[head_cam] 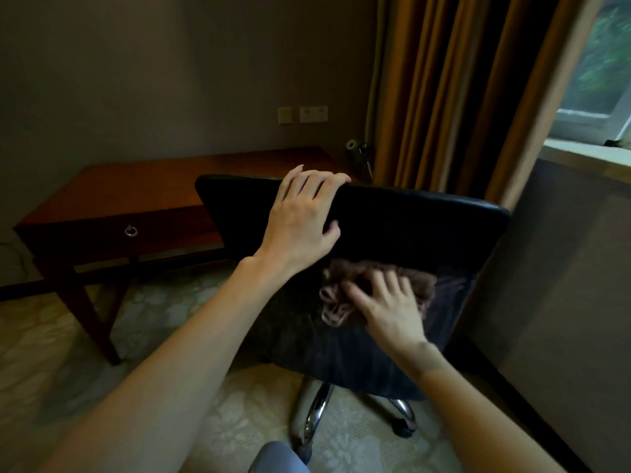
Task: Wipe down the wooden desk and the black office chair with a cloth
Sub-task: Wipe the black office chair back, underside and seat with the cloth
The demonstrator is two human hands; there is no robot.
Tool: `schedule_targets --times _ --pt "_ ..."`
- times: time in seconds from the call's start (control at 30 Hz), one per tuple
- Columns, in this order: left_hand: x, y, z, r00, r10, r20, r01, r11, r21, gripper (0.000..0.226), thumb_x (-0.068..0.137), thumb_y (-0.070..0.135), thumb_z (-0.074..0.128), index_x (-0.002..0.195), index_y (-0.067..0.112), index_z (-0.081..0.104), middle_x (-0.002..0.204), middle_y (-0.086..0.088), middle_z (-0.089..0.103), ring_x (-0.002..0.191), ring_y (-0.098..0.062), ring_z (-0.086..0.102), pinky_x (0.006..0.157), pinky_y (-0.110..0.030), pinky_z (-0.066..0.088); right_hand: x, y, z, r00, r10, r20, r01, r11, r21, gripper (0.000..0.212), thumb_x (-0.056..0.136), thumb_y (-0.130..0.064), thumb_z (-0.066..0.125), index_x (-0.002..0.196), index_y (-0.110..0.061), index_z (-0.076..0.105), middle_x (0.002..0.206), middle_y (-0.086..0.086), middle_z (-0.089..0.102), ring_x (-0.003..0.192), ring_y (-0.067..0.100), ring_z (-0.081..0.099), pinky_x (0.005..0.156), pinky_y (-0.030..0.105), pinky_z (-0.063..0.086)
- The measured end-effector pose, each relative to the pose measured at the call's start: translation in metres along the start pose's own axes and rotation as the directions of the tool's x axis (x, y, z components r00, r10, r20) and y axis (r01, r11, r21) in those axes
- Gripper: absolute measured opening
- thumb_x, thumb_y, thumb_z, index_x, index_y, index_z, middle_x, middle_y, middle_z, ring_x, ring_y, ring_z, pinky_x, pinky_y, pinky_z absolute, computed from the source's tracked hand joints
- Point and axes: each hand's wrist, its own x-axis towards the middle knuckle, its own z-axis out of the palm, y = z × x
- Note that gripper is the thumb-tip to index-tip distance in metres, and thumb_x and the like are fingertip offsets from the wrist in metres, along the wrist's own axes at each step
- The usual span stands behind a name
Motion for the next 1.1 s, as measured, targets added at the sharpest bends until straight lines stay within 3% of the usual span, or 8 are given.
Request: schedule_targets --times 0.1,0.17,0.27,0.37,0.53,0.67,0.83,1.1 --pt "-0.001 -0.001 0.000 1.000 -0.005 -0.006 0.005 1.000 -0.007 0.059 0.085 0.024 0.072 0.141 0.019 0.053 0.134 -0.003 0.059 0.132 -0.024 0.051 0.127 -0.043 0.023 -0.017 -0.010 0.017 0.981 -0.075 0.179 0.066 0.996 0.057 0.056 0.069 -0.018 0.080 0.122 -0.028 0.068 0.105 0.011 0.056 0.093 0.033 0.049 0.075 0.043 0.046" --pt "-0.003 0.002 0.000 1.000 -0.017 -0.005 0.017 1.000 -0.010 0.059 0.085 0.024 0.072 0.141 0.019 0.053 0.134 -0.004 0.059 0.131 -0.025 0.051 0.126 -0.044 0.023 -0.022 -0.010 0.013 0.972 -0.096 0.213 0.084 0.994 0.064 0.055 0.070 -0.018 0.076 0.124 -0.028 0.067 0.104 0.008 0.055 0.094 0.031 0.049 0.075 0.042 0.046" --pt "-0.004 0.007 -0.002 0.999 -0.041 0.003 0.041 0.999 -0.014 0.058 0.084 0.022 0.071 0.140 0.019 0.053 0.133 -0.004 0.059 0.131 -0.025 0.050 0.126 -0.044 0.022 -0.024 -0.008 -0.006 0.991 -0.059 0.121 0.054 0.997 0.047 0.064 0.072 -0.026 0.075 0.134 -0.028 0.062 0.107 0.009 0.051 0.094 0.031 0.046 0.076 0.042 0.038" --pt "-0.005 0.012 -0.009 0.996 -0.075 0.038 0.077 0.996 -0.051 0.057 0.085 0.018 0.069 0.140 0.019 0.053 0.134 -0.002 0.058 0.133 -0.024 0.048 0.127 -0.043 0.021 -0.019 -0.003 -0.041 0.999 -0.009 -0.031 0.011 0.999 0.035 0.059 0.084 -0.033 0.059 0.143 -0.027 0.057 0.115 0.016 0.055 0.097 0.034 0.045 0.078 0.044 0.033" --pt "0.002 0.019 -0.036 0.959 -0.146 0.241 0.190 0.967 -0.170 0.062 0.088 -0.001 0.055 0.146 0.023 0.050 0.146 -0.001 0.054 0.142 -0.021 0.040 0.128 -0.038 0.015 0.004 0.013 -0.100 0.976 0.074 -0.203 -0.071 0.997 0.022 0.055 0.089 -0.031 0.054 0.142 -0.020 0.059 0.125 0.023 0.052 0.107 0.038 0.045 0.085 0.046 0.035" --pt "0.005 0.023 -0.054 0.923 -0.169 0.347 0.239 0.956 -0.171 0.066 0.093 -0.007 0.048 0.151 0.025 0.045 0.154 -0.001 0.047 0.148 -0.020 0.032 0.127 -0.035 0.011 0.011 0.031 -0.125 0.942 0.182 -0.282 -0.186 0.982 0.011 0.055 0.091 -0.032 0.053 0.145 -0.022 0.054 0.127 0.022 0.049 0.110 0.037 0.042 0.086 0.047 0.032" --pt "0.004 0.034 -0.055 0.923 -0.217 0.318 0.281 0.944 -0.172 0.061 0.094 -0.007 0.047 0.148 0.022 0.049 0.152 -0.002 0.050 0.147 -0.022 0.034 0.125 -0.036 0.014 0.004 0.040 -0.126 0.960 0.173 -0.221 -0.187 0.981 -0.046 0.069 0.081 -0.016 0.075 0.146 -0.023 0.052 0.128 0.022 0.050 0.111 0.037 0.040 0.086 0.048 0.032" --pt "0.002 0.042 -0.058 0.902 -0.258 0.347 0.332 0.927 -0.173 0.061 0.093 -0.005 0.047 0.147 0.024 0.050 0.151 -0.002 0.050 0.146 -0.024 0.034 0.123 -0.038 0.019 0.001 0.024 -0.125 0.971 0.177 -0.159 -0.180 0.984 -0.007 0.076 0.075 -0.012 0.079 0.145 -0.021 0.053 0.129 0.023 0.050 0.114 0.040 0.041 0.086 0.050 0.036"
